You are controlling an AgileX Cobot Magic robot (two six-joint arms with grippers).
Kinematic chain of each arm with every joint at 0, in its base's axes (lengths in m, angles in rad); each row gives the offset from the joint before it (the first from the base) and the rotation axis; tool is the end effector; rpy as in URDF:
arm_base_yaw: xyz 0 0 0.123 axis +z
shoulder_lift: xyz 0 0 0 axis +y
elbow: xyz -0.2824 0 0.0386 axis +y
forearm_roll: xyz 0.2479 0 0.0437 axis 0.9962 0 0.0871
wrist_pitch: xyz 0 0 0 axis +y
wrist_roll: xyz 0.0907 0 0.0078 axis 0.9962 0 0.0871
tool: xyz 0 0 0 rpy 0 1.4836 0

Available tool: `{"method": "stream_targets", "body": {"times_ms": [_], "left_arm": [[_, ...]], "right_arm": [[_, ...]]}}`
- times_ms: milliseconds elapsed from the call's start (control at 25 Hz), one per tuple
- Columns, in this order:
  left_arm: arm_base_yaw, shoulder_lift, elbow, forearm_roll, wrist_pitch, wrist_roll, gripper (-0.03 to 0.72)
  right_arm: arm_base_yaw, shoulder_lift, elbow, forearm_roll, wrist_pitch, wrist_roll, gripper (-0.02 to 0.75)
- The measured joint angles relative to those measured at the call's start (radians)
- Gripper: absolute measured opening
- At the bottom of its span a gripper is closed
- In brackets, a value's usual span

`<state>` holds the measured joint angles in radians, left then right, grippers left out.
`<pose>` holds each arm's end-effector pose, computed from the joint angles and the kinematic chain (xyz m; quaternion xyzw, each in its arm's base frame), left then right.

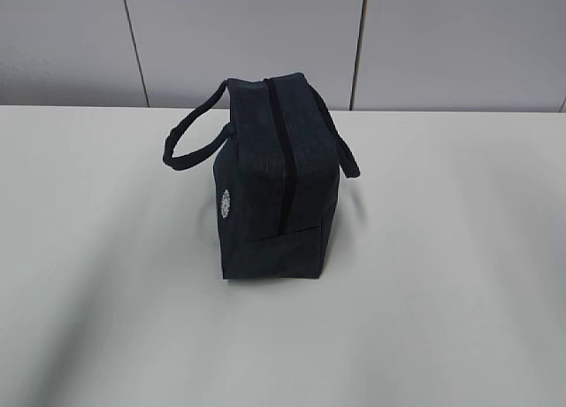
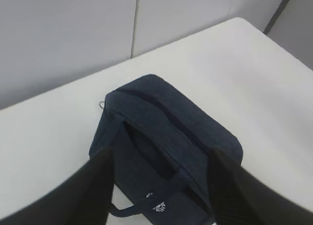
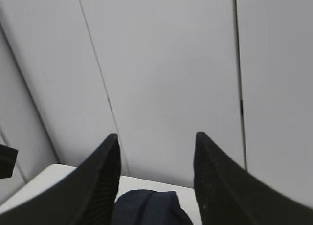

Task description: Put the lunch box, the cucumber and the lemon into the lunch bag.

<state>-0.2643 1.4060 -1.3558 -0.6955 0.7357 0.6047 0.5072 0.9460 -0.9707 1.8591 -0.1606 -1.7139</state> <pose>0.2896 -0.1190 0.3947 0.2386 0.8287 -0.2422 0.4445 0.1839 0.0863 0.4304 -0.0662 0.6805 0.1847 0.7060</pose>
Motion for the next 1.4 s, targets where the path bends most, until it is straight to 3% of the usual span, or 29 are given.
{"method": "stream_targets", "body": {"times_ms": [360,520,720,1040,1400], "left_arm": [[0.0,-0.222,0.0,0.146,0.157,-0.079,0.366],[0.0,-0.294,0.009,0.215,0.222,-0.121,0.364],[0.0,-0.419,0.118,0.261,0.241,-0.131,0.363],[0.0,-0.629,0.312,0.286,0.245,-0.183,0.356],[0.0,-0.703,0.377,0.288,0.281,-0.227,0.35]], "right_arm": [[0.0,-0.134,0.171,-0.015,0.221,0.161,0.367],[0.0,-0.135,0.228,-0.019,0.237,0.204,0.367],[0.0,-0.135,0.226,-0.021,0.244,0.253,0.341],[0.0,-0.134,0.069,-0.069,0.245,0.263,0.308],[0.0,-0.084,-0.169,-0.154,0.242,0.263,0.307]]}}
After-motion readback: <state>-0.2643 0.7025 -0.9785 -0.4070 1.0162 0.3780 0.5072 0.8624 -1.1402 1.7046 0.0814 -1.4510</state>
